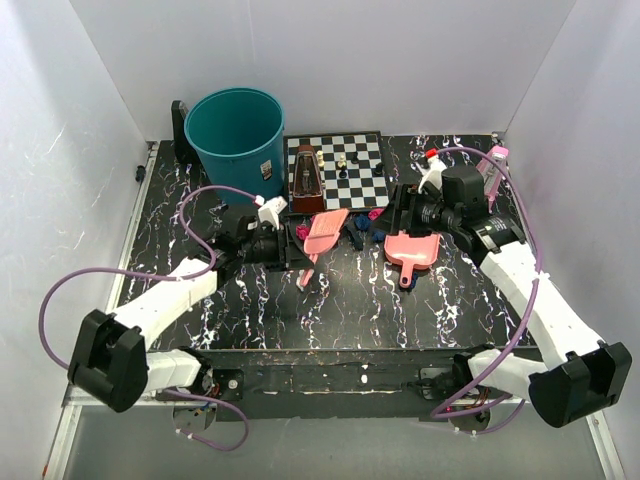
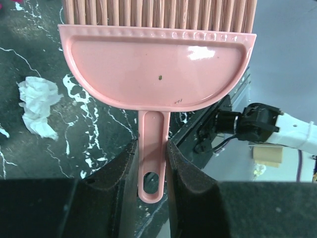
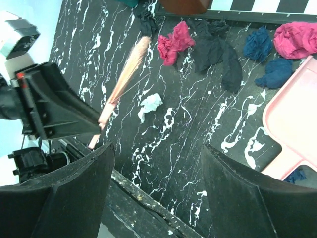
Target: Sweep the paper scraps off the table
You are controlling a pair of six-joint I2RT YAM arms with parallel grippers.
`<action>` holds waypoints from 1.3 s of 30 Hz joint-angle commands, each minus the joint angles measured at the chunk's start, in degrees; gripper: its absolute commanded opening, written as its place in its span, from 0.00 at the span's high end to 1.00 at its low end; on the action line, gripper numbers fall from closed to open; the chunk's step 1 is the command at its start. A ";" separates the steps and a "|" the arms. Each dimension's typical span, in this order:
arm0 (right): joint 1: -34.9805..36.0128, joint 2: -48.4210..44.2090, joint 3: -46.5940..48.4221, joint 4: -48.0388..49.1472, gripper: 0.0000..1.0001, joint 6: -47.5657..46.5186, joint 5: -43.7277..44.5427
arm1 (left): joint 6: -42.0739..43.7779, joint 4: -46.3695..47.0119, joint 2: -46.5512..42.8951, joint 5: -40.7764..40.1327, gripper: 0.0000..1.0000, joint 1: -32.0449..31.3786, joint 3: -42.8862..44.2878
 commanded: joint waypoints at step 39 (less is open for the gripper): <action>6.81 21.30 5.34 -2.01 0.71 1.37 -20.54 | 29.68 11.62 -2.57 -23.43 0.86 -18.68 -2.63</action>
